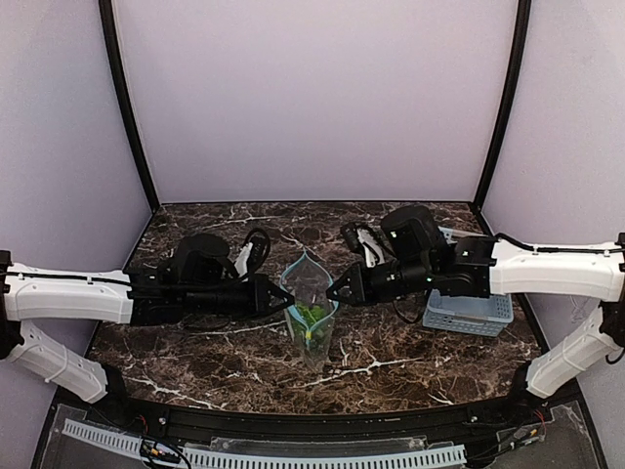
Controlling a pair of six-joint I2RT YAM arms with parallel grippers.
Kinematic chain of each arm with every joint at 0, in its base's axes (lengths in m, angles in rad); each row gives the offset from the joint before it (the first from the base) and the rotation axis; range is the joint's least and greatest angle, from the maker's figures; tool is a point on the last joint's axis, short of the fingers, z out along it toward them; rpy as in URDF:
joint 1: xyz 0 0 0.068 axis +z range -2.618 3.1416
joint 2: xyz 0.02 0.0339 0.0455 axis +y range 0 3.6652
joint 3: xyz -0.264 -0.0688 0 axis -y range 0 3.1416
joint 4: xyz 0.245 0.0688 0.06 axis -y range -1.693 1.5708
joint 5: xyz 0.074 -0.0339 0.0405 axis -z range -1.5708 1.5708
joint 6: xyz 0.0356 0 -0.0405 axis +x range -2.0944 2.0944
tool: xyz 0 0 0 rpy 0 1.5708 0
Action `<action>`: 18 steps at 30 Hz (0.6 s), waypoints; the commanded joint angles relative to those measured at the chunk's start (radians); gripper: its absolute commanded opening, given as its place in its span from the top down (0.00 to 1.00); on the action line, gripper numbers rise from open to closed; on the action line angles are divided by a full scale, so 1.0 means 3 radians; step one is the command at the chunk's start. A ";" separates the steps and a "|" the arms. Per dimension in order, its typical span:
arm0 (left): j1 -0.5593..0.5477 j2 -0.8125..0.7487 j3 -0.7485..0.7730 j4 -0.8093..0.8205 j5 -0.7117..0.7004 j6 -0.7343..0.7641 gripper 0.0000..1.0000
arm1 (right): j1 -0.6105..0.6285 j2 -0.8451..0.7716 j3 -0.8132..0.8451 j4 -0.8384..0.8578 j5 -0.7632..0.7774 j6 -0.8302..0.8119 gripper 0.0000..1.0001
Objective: Place the food in the zip-top bag and seal the zipper
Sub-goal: Adjust the zipper food storage bag at the center of the board.
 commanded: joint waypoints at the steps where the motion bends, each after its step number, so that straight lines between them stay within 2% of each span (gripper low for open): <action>1: 0.0015 0.0049 0.0063 -0.0071 0.0080 0.0074 0.99 | 0.0046 -0.0060 -0.0027 -0.0002 0.0143 0.0018 1.00; 8: 0.0015 0.0069 0.0087 -0.0104 0.0118 0.0127 0.99 | 0.0047 -0.0065 -0.0050 -0.0031 0.0213 0.0065 1.00; 11: 0.0015 0.0080 0.0076 -0.0101 0.0131 0.0130 0.99 | 0.0046 -0.0067 -0.0046 -0.0050 0.0257 0.0077 0.95; 15: 0.0014 0.0091 0.0063 -0.0074 0.0170 0.0164 0.99 | 0.0050 -0.0093 -0.0038 -0.0086 0.0307 0.0080 0.80; 17: 0.0012 0.0101 0.0066 -0.0057 0.0195 0.0204 0.99 | 0.0045 -0.0133 -0.0036 -0.0118 0.0338 0.0076 0.63; 18: 0.0014 0.0107 0.0071 -0.0048 0.0211 0.0236 0.99 | 0.0049 -0.0158 -0.0035 -0.0136 0.0358 0.0068 0.58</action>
